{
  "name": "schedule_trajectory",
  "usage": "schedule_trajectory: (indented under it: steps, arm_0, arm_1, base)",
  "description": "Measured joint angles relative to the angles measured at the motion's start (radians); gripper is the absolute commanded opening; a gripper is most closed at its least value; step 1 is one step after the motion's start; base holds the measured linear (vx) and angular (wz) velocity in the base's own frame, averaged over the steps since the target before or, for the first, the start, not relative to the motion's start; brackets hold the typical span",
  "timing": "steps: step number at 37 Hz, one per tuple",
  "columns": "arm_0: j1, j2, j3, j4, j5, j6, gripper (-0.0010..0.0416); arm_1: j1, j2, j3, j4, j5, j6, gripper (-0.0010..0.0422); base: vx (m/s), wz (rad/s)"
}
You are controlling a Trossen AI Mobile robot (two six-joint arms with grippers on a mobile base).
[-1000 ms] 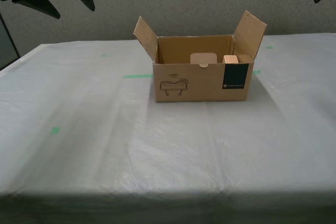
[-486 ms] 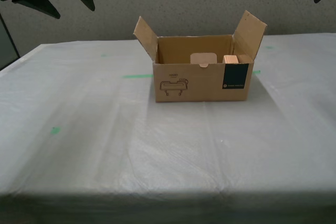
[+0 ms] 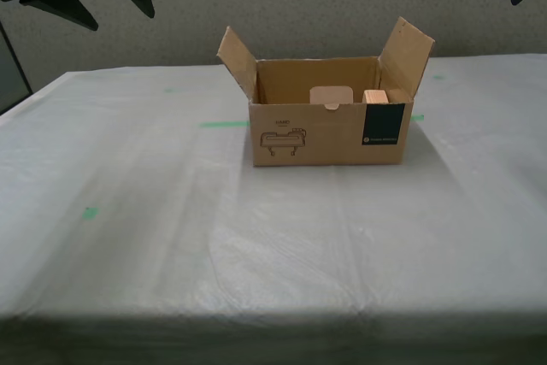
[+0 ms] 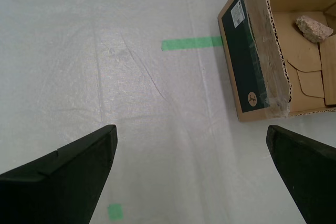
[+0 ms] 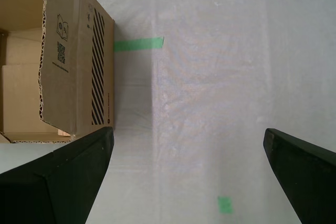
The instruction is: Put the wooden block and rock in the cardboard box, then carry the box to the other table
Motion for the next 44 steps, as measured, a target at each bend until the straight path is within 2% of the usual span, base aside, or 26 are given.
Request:
schedule_trajectory:
  steps: [44]
  arm_0:
    - [0.0, 0.0, 0.0, 0.0, 0.0, 0.0, 0.0398]
  arm_1:
    - [0.0, 0.0, 0.0, 0.0, 0.0, 0.0, 0.0389]
  base:
    - [0.0, 0.0]
